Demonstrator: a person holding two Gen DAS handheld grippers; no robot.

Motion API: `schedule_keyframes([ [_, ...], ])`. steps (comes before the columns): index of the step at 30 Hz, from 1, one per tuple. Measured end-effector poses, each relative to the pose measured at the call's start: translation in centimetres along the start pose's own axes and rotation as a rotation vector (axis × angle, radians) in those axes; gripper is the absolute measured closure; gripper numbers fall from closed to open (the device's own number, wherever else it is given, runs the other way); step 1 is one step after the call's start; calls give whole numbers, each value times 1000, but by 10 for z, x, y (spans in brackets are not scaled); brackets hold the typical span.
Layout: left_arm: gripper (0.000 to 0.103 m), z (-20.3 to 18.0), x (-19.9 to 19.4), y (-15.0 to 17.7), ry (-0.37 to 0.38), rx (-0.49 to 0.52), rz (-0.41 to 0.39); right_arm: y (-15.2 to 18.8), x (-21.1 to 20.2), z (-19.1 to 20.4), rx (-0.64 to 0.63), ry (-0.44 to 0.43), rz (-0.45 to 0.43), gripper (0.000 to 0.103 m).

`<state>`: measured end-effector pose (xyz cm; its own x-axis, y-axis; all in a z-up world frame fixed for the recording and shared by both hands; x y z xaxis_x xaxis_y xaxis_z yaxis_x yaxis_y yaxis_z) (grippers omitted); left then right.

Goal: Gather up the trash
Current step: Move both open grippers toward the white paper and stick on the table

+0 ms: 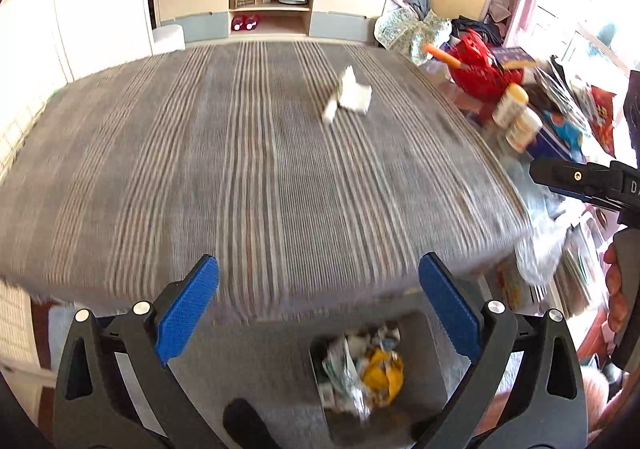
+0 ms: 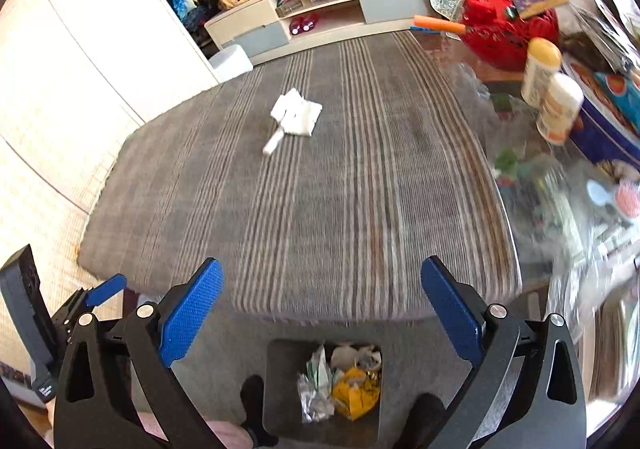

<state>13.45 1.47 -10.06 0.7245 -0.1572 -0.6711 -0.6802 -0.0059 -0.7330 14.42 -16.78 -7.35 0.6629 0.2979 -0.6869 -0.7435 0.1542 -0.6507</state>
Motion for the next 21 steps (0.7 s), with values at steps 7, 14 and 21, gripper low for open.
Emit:
schedule_keyframes([
  [7, 8, 10, 64, -49, -16, 22, 8, -60, 63, 9, 30, -8, -8, 3],
  [14, 10, 21, 124, -71, -11, 36, 27, -96, 140, 28, 62, -39, 2, 5],
  [21, 16, 26, 162, -78, -5, 55, 41, -96, 206, 37, 63, -41, 85, 21],
])
Point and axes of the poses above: each gripper's, at about its wrist camera, not at the fingertips, and x roughly the way its jaws point, z to its left, y to its underside, the point moved 9 cm from there along x, roughly the way its jaws point, and after that the axes turned 10 degrees about -z, right-handed, at the moved point
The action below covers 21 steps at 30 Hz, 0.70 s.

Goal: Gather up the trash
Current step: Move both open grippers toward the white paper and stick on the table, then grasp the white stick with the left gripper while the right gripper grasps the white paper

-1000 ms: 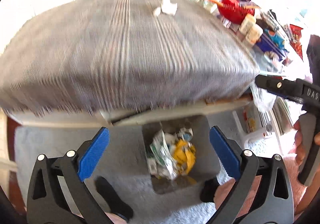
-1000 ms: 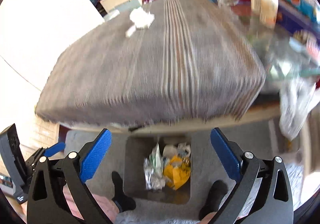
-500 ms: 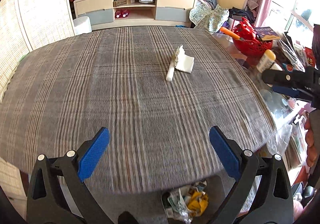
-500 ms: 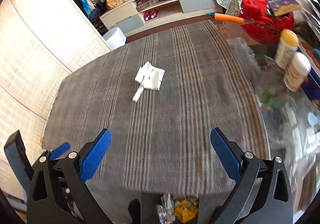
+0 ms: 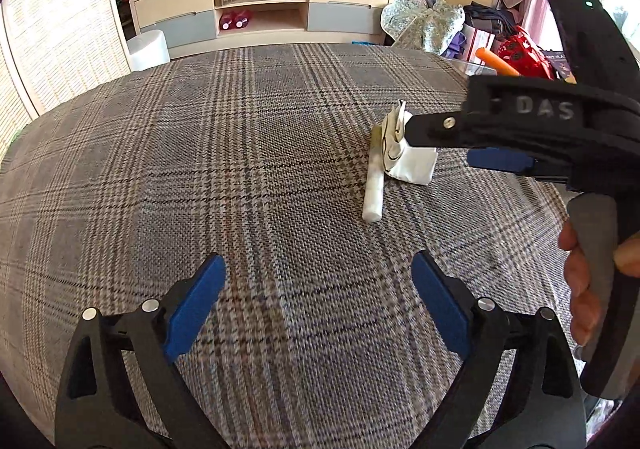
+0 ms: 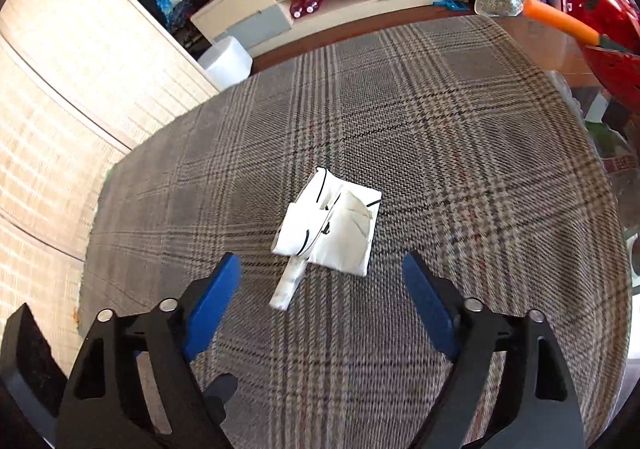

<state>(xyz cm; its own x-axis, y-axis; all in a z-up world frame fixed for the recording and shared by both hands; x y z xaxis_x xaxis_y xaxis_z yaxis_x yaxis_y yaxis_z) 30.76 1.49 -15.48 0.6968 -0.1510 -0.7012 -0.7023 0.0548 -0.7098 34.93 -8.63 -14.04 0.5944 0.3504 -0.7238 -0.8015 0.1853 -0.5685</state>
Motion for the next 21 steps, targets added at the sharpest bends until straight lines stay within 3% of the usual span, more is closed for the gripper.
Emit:
schedule_keyframes([
  [7, 16, 1, 22, -4, 5, 8, 0, -5, 31, -1, 19, -12, 15, 24],
  [8, 16, 0, 25, -4, 7, 8, 1, -5, 34, 0, 10, -9, 16, 28],
  [9, 18, -1, 28, -5, 10, 8, 3, -5, 37, 1, -13, -4, 19, 39],
  [11, 19, -3, 35, -6, 10, 12, 3, -5, 39, 2, -42, 1, 16, 45],
  [14, 21, -9, 43, -8, 17, 15, 4, -9, 32, 2, -71, -11, 0, 67],
  [17, 23, -15, 50, -12, 28, 21, -3, -15, 22, -7, -98, 2, -22, 74],
  [21, 43, -21, 63, -16, 41, 27, 7, -19, 13, -29, -94, 24, -25, 76],
])
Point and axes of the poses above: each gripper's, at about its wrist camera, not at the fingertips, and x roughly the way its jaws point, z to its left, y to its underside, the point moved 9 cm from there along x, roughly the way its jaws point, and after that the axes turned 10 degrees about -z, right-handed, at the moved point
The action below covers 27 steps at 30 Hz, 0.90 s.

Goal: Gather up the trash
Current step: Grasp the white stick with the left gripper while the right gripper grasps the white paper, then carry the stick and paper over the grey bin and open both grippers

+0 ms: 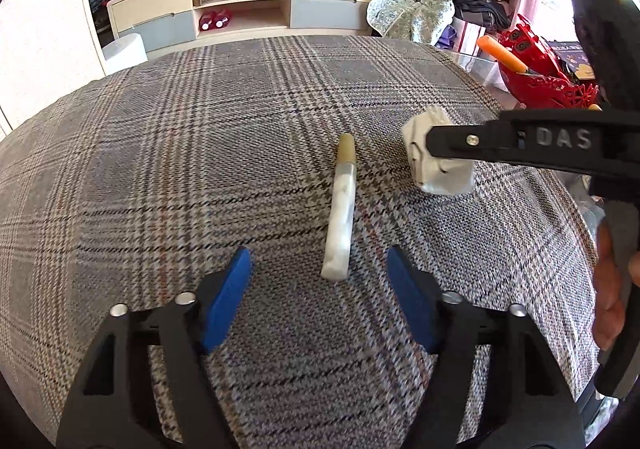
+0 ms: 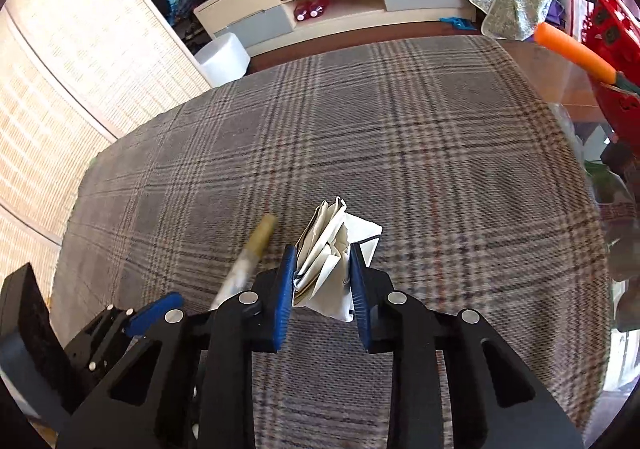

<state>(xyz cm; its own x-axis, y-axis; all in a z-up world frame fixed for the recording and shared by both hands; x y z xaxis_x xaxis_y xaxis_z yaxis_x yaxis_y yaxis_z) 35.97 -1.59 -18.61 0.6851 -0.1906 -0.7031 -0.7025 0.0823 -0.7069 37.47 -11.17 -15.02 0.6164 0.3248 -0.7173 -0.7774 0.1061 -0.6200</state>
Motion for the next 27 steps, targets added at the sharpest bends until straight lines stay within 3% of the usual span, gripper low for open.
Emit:
schedule_keyframes([
  [2, 47, -1, 4, -4, -14, 8, -12, 1, -5, -10, -4, 10, -5, 76],
  [7, 78, -2, 10, -11, -38, 32, -24, 8, -12, -25, -6, 6, 0, 75],
  [11, 80, -2, 10, -10, -61, 72, -35, 11, -19, -29, 3, -14, -2, 75],
  [15, 92, -5, 7, -8, -76, 83, -34, 16, -23, -26, -7, -15, 0, 75],
  [19, 93, -2, -1, -1, -51, 68, -17, 23, -30, -22, -13, -21, 5, 75],
  [27, 93, -9, -62, 23, -21, 41, -7, 53, -67, -6, -38, -21, 25, 75],
])
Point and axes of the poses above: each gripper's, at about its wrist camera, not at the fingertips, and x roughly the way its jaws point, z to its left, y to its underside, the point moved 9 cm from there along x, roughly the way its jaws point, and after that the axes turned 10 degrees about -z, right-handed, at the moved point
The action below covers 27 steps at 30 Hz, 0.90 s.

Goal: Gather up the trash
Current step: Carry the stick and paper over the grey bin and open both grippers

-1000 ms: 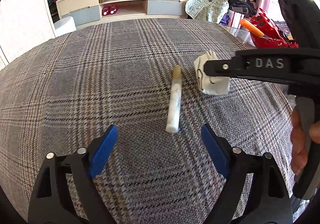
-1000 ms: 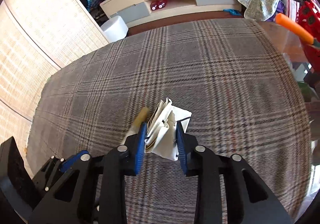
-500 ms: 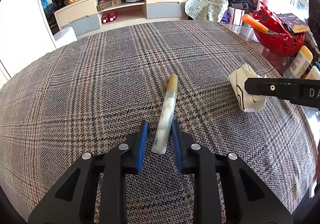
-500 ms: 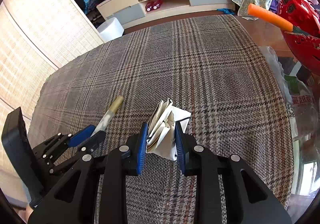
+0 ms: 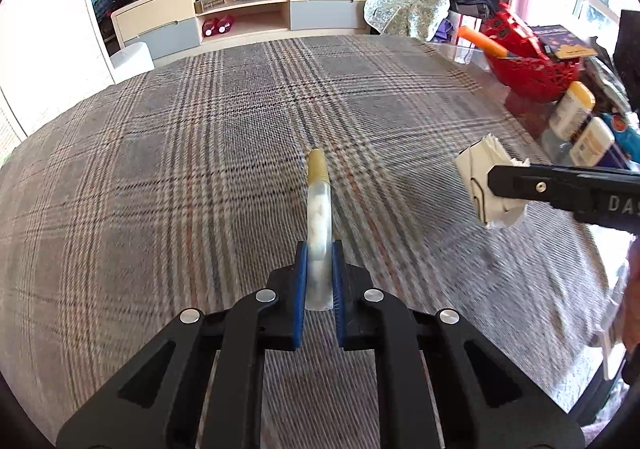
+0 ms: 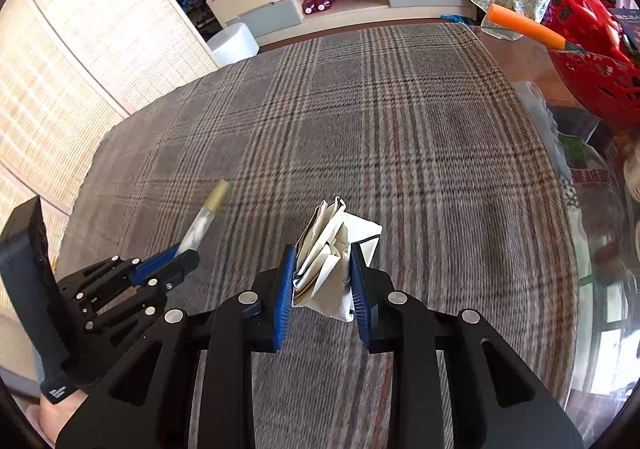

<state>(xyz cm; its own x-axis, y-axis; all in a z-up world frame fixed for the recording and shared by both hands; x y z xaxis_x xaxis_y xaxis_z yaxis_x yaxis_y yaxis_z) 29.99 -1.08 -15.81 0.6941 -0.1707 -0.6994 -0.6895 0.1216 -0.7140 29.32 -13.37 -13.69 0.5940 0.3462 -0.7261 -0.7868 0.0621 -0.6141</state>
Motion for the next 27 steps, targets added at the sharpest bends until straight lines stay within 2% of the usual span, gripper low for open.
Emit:
schedule_keyframes([
  [6, 93, -33, -76, 30, 50, -7, -6, 35, -61, 25, -14, -16, -24, 75],
  [13, 93, -69, -151, 90, 96, -69, -17, 96, -139, 43, -8, -42, -68, 75],
  [16, 93, -83, -167, 114, 107, -76, -16, 131, -158, 48, -11, -51, -59, 75],
  [19, 93, -93, -176, 144, 122, -84, 5, 165, -167, 48, -39, -22, -53, 75],
  [27, 93, -105, -161, 225, 144, -149, 115, 238, -146, 30, -16, -1, 27, 75],
])
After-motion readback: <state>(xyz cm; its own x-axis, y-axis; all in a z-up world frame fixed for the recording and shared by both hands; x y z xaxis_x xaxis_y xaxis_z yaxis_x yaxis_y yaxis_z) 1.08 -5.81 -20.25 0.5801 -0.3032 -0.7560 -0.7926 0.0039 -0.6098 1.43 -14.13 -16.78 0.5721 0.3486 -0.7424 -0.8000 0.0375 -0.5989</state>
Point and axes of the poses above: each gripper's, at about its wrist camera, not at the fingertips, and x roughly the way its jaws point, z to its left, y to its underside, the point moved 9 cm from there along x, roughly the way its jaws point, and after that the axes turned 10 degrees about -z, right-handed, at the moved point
